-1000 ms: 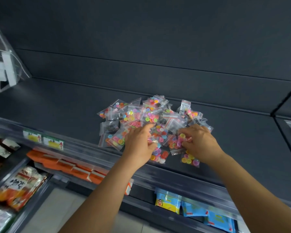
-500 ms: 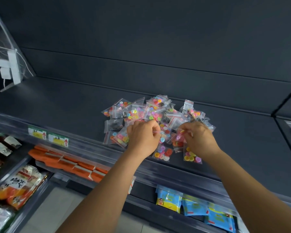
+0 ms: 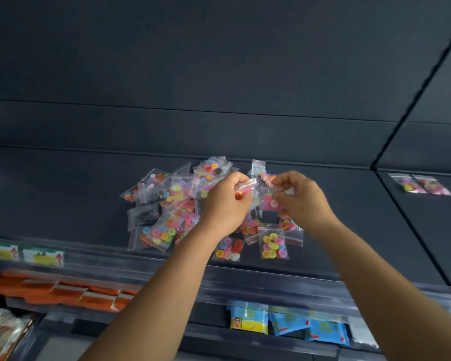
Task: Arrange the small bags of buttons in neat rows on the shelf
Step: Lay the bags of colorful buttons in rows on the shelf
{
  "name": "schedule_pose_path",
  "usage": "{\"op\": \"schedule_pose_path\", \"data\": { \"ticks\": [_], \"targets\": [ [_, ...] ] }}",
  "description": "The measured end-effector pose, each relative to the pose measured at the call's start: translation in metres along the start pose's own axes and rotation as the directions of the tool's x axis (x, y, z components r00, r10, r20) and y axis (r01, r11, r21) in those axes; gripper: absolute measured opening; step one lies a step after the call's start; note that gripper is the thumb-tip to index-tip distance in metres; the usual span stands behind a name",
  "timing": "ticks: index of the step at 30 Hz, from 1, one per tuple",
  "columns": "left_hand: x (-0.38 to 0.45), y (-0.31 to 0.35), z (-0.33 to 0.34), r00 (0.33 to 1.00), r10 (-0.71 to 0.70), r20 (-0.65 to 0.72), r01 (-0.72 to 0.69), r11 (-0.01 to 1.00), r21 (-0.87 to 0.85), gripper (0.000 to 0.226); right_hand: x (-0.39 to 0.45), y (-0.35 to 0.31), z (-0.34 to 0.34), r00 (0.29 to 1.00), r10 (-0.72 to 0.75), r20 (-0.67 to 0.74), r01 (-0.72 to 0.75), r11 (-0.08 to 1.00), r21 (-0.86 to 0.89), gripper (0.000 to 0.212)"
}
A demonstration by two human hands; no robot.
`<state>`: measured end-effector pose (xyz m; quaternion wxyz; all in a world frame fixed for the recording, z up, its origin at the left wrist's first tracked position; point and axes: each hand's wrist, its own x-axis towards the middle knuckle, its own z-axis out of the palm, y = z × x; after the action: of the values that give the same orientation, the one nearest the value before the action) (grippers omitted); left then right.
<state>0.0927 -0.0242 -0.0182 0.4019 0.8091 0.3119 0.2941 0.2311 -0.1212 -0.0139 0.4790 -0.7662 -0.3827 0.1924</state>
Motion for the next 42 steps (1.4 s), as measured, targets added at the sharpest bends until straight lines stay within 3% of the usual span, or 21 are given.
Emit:
{"op": "schedule_pose_path", "data": {
  "ticks": [6,12,20,27,31,36,42],
  "targets": [
    [0.015,0.026,0.032,0.996,-0.058,0.063,0.065,0.990,-0.129,0.020,-0.006,0.005,-0.038,0.994,0.001,-0.105,0.004,0.999,0.051,0.037],
    [0.027,0.060,0.084,0.986,0.012,0.168,0.028,0.973,-0.230,0.005,-0.014,0.021,-0.100,0.986,0.033,-0.165,-0.020,0.997,0.080,0.024],
    [0.036,0.115,0.184,0.967,-0.018,0.254,0.111,0.927,-0.359,0.006,-0.010,0.071,-0.193,0.971,0.085,-0.223,-0.043,0.981,0.187,0.032],
    [0.036,0.172,0.282,0.975,-0.140,0.172,0.204,0.871,-0.447,0.008,-0.002,0.135,-0.277,0.968,0.230,-0.104,-0.160,0.876,0.454,0.020],
    [0.037,0.195,0.331,0.968,-0.206,0.141,0.246,0.882,-0.401,0.010,0.005,0.167,-0.315,0.963,0.258,-0.076,-0.191,0.855,0.482,0.004],
    [0.047,0.208,0.376,0.964,-0.250,0.090,0.265,0.933,-0.244,0.015,0.019,0.199,-0.349,0.953,0.272,-0.138,-0.202,0.902,0.383,0.012],
    [0.074,0.217,0.413,0.984,-0.171,0.047,0.174,0.983,-0.056,0.011,0.041,0.229,-0.384,0.926,0.282,-0.251,-0.241,0.953,0.183,0.007]
  ]
}}
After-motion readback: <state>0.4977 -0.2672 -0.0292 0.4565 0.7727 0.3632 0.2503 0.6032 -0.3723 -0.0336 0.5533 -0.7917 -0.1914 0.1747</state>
